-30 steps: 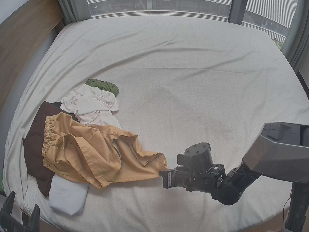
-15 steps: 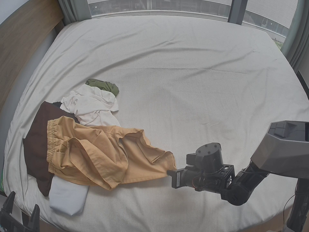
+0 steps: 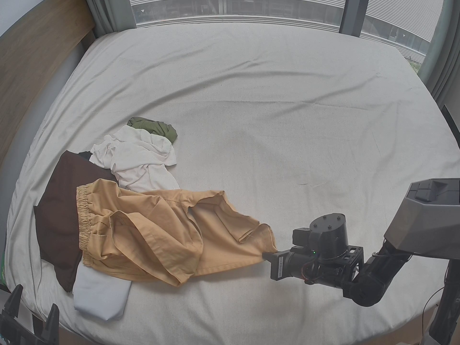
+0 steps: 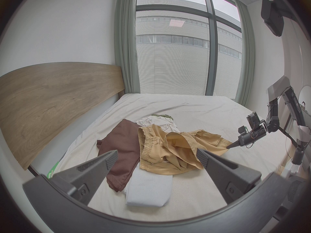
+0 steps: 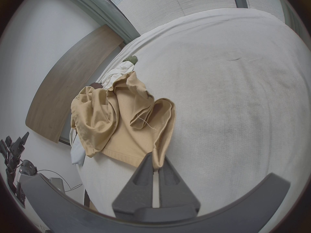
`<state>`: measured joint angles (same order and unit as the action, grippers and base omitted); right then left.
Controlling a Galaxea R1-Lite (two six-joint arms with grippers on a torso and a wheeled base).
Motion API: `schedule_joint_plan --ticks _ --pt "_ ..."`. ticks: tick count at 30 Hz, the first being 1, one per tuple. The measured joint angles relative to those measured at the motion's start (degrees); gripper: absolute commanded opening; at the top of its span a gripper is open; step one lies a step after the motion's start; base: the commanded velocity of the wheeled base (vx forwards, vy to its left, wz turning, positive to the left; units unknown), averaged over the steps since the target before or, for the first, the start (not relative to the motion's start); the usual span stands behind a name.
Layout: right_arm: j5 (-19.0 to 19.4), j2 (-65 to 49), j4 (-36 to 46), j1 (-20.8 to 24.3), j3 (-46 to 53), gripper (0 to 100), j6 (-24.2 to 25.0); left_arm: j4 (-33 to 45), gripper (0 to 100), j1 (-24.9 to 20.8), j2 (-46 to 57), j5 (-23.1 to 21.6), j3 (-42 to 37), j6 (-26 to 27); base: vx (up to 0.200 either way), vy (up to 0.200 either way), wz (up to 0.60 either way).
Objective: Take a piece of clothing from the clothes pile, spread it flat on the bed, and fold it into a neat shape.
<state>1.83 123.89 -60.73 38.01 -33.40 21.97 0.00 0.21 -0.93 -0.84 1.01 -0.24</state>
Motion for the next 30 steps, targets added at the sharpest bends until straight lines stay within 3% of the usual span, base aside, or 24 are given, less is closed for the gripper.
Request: schedule_joint_plan --ticks 30 --pt "0.35 -0.94 -17.82 -6.51 18.53 0 -1.56 0.0 100 0.01 0.0 -0.05 0.0 0.09 0.0 0.0 0.0"
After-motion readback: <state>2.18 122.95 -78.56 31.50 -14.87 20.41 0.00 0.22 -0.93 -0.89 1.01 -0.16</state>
